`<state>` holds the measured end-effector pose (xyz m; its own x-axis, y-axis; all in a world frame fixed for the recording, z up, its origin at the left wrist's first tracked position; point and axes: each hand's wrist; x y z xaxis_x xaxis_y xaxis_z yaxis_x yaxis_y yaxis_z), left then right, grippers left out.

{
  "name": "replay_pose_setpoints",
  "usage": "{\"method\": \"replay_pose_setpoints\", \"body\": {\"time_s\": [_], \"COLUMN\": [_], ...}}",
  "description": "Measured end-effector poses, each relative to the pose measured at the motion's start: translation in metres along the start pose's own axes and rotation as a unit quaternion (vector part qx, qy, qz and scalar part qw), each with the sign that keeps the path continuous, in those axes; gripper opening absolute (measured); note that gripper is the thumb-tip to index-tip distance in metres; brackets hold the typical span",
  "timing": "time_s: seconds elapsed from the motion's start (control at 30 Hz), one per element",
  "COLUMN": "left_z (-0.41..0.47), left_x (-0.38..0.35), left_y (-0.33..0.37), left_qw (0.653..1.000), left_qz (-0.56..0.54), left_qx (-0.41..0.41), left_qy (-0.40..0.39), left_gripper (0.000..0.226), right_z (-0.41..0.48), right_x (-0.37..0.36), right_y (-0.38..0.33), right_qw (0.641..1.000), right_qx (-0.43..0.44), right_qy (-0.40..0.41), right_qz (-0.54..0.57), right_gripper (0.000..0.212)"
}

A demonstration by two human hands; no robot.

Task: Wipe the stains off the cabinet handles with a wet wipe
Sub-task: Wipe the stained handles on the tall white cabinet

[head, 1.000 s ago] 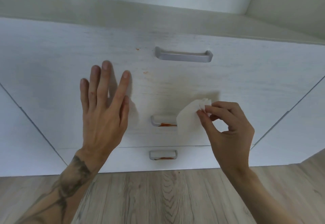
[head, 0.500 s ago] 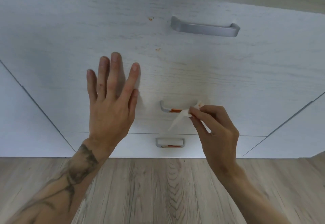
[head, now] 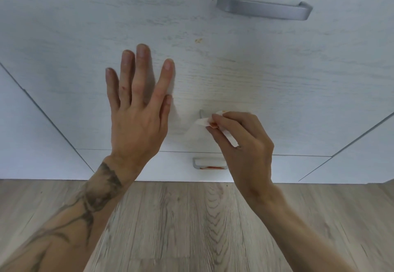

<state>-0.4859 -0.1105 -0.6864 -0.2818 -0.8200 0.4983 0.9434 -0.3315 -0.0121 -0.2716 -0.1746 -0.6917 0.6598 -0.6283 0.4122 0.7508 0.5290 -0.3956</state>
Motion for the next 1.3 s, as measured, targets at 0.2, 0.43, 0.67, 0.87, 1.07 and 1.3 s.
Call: {"method": "replay_pose_setpoints", "body": {"time_s": [0.2, 0.43, 0.67, 0.87, 1.07, 1.3], "left_z": [0.001, 0.001, 0.001, 0.001, 0.002, 0.002], "left_x": [0.000, 0.003, 0.002, 0.002, 0.001, 0.000], "left_y": [0.000, -0.001, 0.001, 0.000, 0.001, 0.002], "left_qw": [1.000, 1.000, 1.000, 1.000, 1.000, 1.000], "left_qz": [-0.012, -0.015, -0.007, -0.007, -0.010, -0.020], "left_qx": [0.003, 0.002, 0.003, 0.003, 0.005, 0.006], "left_qy": [-0.002, -0.008, -0.004, -0.002, 0.000, -0.001], "left_gripper": [0.055, 0.055, 0.055, 0.057, 0.055, 0.055], "right_z": [0.006, 0.005, 0.013, 0.010, 0.012, 0.012], "right_x": [-0.002, 0.030, 0.006, 0.034, 0.024, 0.041], "right_y": [0.001, 0.027, 0.001, 0.028, 0.016, 0.029], "right_qw": [0.999, 0.999, 0.999, 0.999, 0.999, 0.998], "right_qx": [0.017, -0.003, 0.008, 0.008, 0.012, 0.019], "right_qy": [-0.021, -0.008, -0.035, -0.043, -0.043, -0.051], "right_qz": [-0.018, -0.031, -0.010, -0.033, -0.027, -0.044], "right_gripper": [0.009, 0.010, 0.008, 0.010, 0.009, 0.011]}}
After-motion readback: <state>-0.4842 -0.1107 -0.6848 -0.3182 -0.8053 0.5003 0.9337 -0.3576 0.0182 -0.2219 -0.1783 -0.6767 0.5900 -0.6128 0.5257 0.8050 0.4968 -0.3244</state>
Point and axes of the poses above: each hand's wrist, its own z-axis towards the middle knuckle, its own x-axis out of the back of the hand, y = z × x
